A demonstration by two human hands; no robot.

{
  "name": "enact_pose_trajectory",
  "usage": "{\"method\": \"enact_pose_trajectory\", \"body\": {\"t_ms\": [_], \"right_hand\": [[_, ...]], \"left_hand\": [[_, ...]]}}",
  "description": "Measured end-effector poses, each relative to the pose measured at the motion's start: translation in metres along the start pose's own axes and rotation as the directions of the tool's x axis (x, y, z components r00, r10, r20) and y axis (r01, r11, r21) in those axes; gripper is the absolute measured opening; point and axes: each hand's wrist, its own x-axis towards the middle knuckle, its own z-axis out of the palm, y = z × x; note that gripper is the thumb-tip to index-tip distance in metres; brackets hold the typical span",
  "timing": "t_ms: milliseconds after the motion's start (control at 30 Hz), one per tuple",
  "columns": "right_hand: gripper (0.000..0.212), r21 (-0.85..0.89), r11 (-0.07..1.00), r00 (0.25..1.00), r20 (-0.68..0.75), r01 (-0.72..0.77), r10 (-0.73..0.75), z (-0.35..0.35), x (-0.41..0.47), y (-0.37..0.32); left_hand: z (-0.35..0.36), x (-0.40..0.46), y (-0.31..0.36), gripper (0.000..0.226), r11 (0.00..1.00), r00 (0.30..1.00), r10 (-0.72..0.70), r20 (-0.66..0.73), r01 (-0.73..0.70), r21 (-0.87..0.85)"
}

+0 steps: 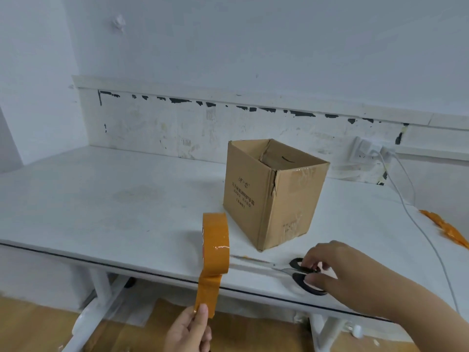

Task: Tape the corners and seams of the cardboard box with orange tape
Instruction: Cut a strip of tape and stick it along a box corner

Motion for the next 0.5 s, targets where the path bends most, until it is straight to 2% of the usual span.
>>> {"method": "enact_pose_trajectory", "body": {"t_ms": [67,167,333,500], "right_hand": [[0.002,0.100,0.995,0.999,0.037,0.002,-0.006,-0.003,-0.013,-0.008],[0.007,0.162,0.986,0.983,0.184,-0.027,-0.004,-0.001,-0.029,-0.017],[0.009,0.123,0.987,0.971,0.227,-0.105,0.075,0.007,-0.040,-0.014],[0.016,0.095,0.977,0.944,0.290,-0.192,0.157,0.011,-0.045,-0.012]], "left_hand": [[0.001,0.000,-0.001,0.043,0.998,1.000,-0.010,-0.018,0.009,-0.056],[0.000,0.000,-0.004,0.045,0.995,1.000,0.003,-0.027,-0.006,-0.102],[0.001,0.001,-0.005,0.051,0.996,1.000,0.019,-0.018,-0.020,-0.088],[-0.002,0.004,-0.006,0.047,0.997,0.999,0.018,-0.027,-0.020,-0.078]]}}
